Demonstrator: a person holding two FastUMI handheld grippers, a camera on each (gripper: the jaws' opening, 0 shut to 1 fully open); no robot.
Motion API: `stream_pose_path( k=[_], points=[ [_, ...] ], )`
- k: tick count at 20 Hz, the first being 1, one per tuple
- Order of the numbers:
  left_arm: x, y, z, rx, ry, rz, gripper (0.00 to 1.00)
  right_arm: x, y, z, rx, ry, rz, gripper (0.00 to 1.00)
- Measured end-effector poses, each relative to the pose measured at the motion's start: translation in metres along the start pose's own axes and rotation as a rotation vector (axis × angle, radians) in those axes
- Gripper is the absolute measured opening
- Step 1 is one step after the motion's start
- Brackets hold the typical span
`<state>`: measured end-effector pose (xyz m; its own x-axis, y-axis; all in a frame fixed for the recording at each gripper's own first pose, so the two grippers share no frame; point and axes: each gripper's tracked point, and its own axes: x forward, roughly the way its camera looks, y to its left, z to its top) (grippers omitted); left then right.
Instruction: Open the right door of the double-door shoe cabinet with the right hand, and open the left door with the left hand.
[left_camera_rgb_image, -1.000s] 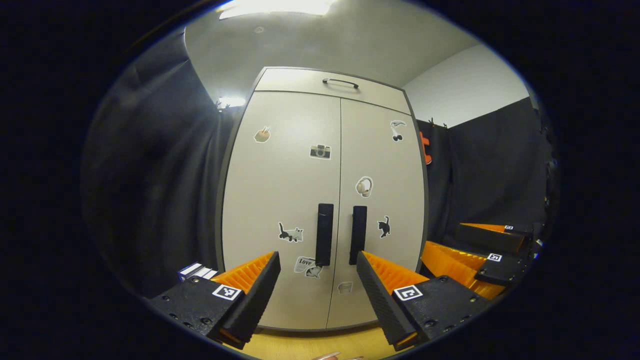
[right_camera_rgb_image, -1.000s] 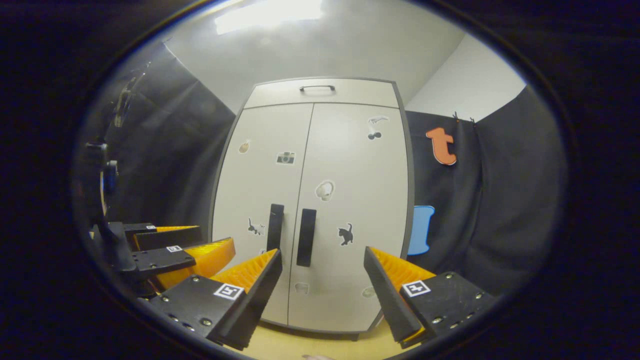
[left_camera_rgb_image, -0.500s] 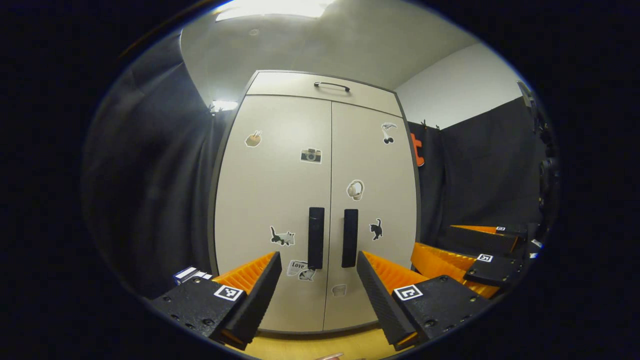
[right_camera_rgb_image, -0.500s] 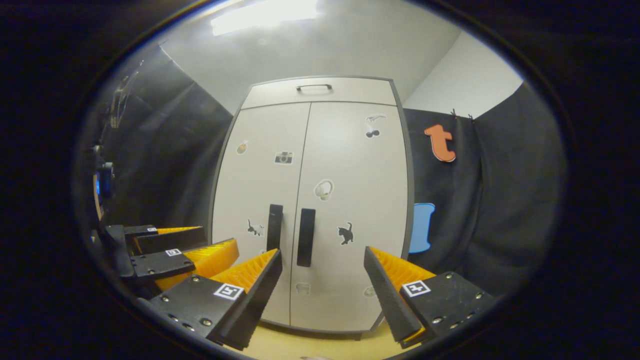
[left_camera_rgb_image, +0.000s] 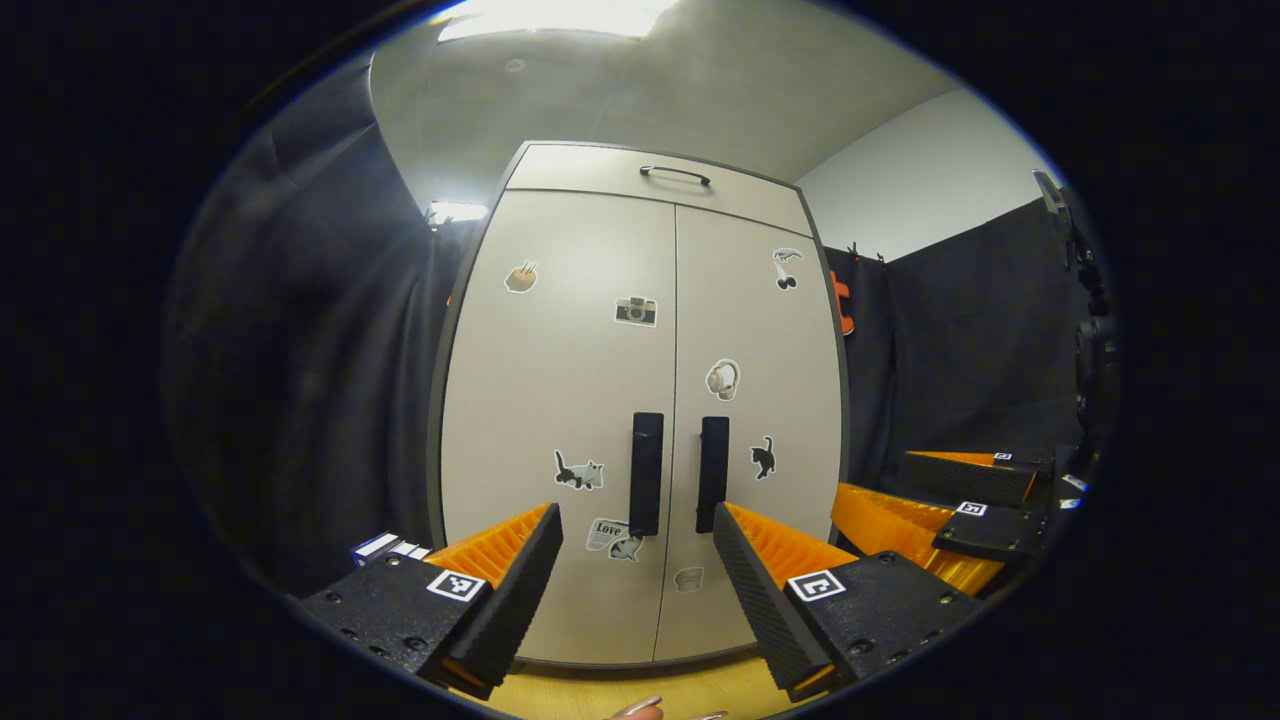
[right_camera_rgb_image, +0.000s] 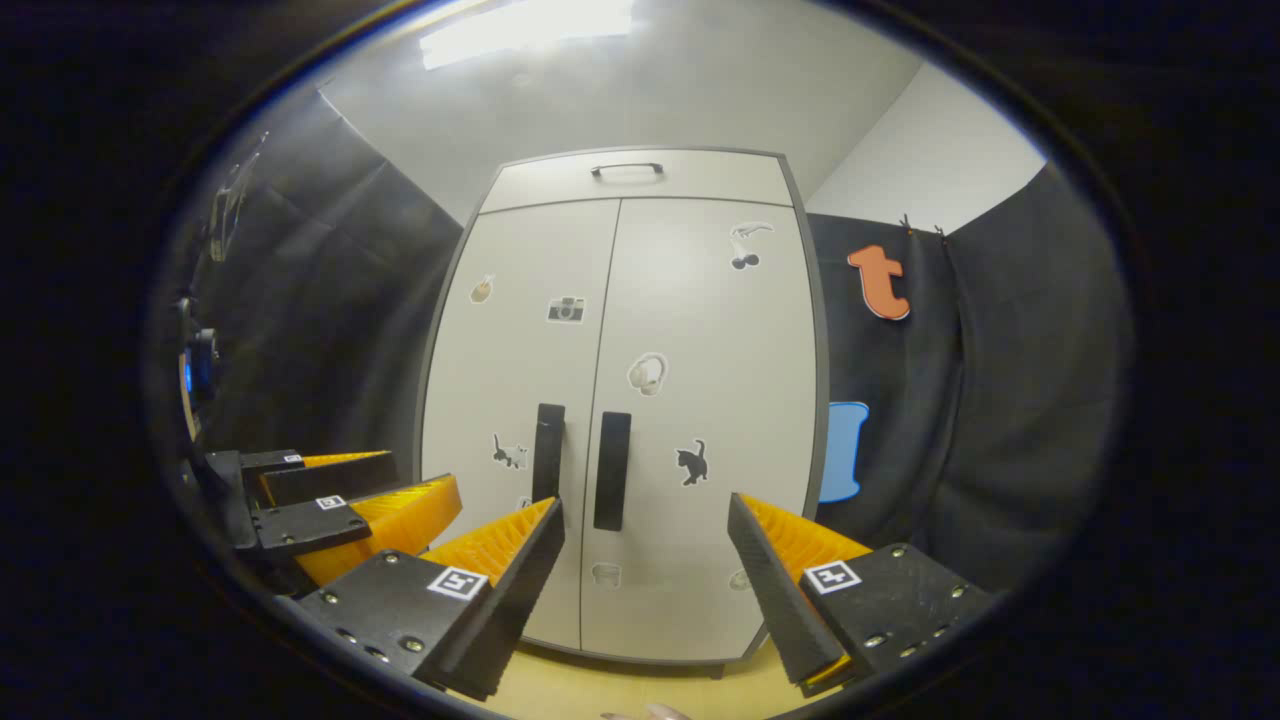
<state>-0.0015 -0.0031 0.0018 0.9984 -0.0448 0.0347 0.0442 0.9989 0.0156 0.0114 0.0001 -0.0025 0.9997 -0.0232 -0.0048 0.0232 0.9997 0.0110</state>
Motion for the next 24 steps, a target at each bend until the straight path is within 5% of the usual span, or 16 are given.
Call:
stream_pose_path(
  k=[12,24],
  points=[
    [0.009,0.011,-0.003,0.022,0.003,0.003,0.94,0.03,0.004,-0.013,-0.01,0.021,-0.008,0.96],
    [0.01,0.061,-0.015,0.027,0.03,0.047,0.94,0.118,0.033,-0.046,-0.001,0.072,-0.031,0.99]
  ],
)
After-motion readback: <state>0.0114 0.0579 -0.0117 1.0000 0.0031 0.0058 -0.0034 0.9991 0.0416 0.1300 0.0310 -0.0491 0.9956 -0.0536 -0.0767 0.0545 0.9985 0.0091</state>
